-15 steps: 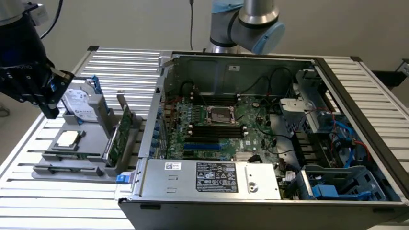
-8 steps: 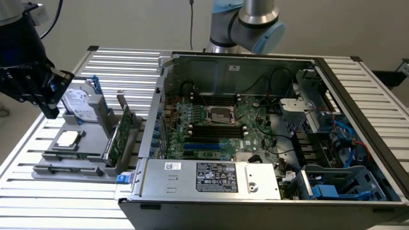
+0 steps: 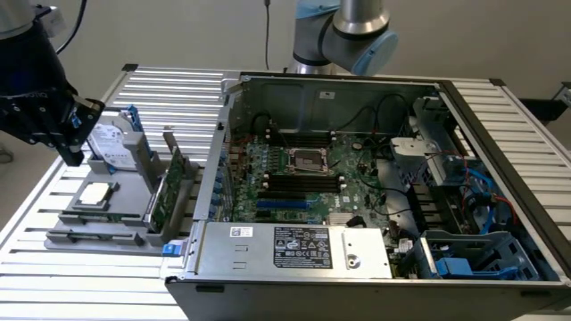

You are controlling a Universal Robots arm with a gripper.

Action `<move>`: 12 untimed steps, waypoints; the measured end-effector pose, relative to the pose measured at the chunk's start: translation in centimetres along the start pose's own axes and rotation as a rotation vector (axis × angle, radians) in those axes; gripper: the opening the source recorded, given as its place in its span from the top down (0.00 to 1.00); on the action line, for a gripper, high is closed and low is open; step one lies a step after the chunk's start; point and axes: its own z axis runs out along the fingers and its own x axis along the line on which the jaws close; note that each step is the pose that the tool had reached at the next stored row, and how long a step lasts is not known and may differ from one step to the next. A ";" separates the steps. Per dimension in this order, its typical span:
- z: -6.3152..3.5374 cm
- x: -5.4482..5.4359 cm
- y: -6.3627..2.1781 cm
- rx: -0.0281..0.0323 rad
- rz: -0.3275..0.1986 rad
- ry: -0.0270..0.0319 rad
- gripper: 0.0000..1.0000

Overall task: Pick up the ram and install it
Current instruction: 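Pick up the ram and move it above insertion slot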

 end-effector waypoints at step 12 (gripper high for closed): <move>0.21 0.0 0.01 -0.0623 -0.174 -0.0174 0.89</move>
